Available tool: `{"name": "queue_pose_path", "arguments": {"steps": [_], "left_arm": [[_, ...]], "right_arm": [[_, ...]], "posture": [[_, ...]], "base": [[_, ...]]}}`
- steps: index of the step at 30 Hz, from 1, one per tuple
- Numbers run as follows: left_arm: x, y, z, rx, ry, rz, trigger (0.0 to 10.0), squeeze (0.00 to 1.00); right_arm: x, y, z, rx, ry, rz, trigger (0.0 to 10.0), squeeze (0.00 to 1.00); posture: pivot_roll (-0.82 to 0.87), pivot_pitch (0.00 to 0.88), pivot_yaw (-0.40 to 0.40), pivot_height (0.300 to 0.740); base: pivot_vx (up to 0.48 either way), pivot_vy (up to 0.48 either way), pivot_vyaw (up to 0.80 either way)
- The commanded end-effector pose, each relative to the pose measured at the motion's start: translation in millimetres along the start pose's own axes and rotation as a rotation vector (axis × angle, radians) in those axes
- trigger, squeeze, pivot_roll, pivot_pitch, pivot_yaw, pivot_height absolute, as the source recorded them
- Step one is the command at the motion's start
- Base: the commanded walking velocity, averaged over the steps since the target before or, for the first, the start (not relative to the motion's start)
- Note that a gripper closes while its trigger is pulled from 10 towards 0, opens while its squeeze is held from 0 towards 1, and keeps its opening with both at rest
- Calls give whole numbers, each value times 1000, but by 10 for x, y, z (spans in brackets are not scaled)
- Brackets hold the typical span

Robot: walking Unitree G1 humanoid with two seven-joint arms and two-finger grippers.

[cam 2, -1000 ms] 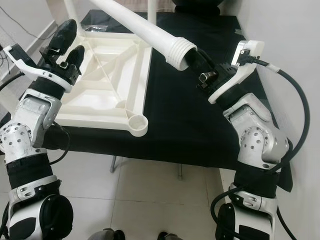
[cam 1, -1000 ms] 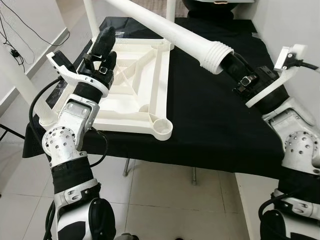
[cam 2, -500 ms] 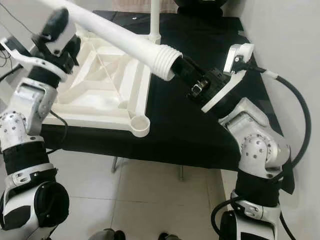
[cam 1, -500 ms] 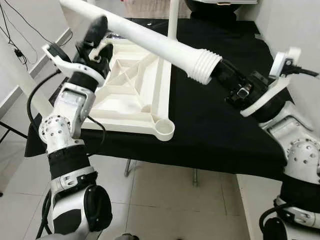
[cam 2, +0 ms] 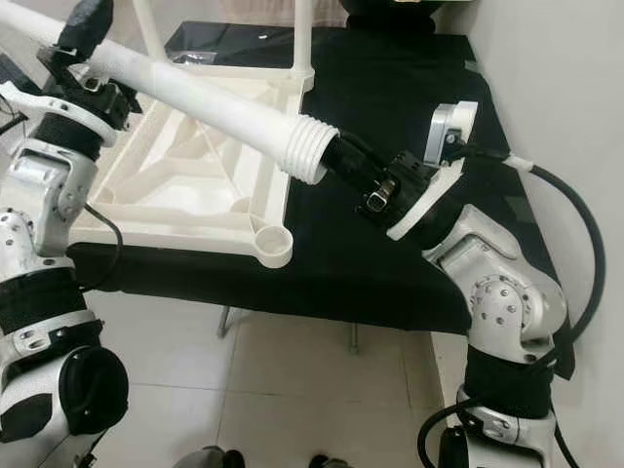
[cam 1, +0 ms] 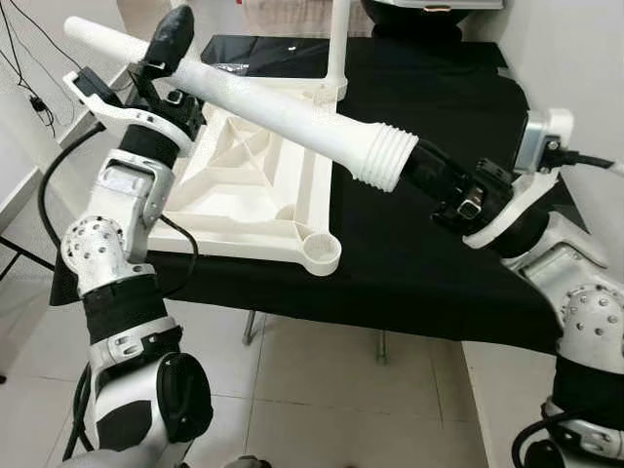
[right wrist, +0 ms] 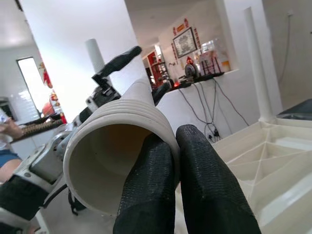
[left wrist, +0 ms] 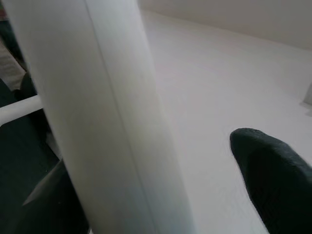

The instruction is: Building children table

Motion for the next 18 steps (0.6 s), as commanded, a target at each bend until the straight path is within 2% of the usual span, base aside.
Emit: {"name": "queue_pose_path", "arguments": {"steps": [1, 3, 4, 16, 17, 18], "left_arm": [[70, 79, -19, 19, -29, 4, 4902, 0], [70, 79, -19, 19, -29, 4, 4902, 0], [79, 100, -16, 25, -35, 4, 0, 0], [126, 110, 1, 26, -56, 14, 0, 0], [137, 118, 0, 31, -58, 13, 0, 0], [137, 118, 0, 31, -58, 13, 0, 0]], "right_arm": [[-95, -16, 17, -12, 47, -4, 0, 0], [-95, -16, 17, -12, 47, -4, 0, 0], [-94, -23, 21, -14, 47, -5, 0, 0], [-43, -50, 10, -19, 21, -3, 0, 0], [-35, -62, 9, -23, 12, 7, 5216, 0], [-35, -62, 9, -23, 12, 7, 5216, 0]], "posture": [[67, 134, -9, 740], [67, 134, -9, 740], [69, 131, -11, 740], [67, 135, -17, 740], [67, 136, -17, 740], [67, 136, -17, 740]], "base": [[0, 0, 0], [0, 0, 0], [0, 0, 0], [0, 0, 0], [0, 0, 0], [0, 0, 0]]}}
Point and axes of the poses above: a point about 5 cm out from each wrist's last joint towards the gripper, its own z axis pointing back from the gripper into the wrist, its own y axis along the axis of the wrist's last joint, x = y × z, the point moved 5 cm from there along -z, pointing out of the wrist towards the gripper, and after that the axes turned 1 degree about z, right-handed, at the moved point
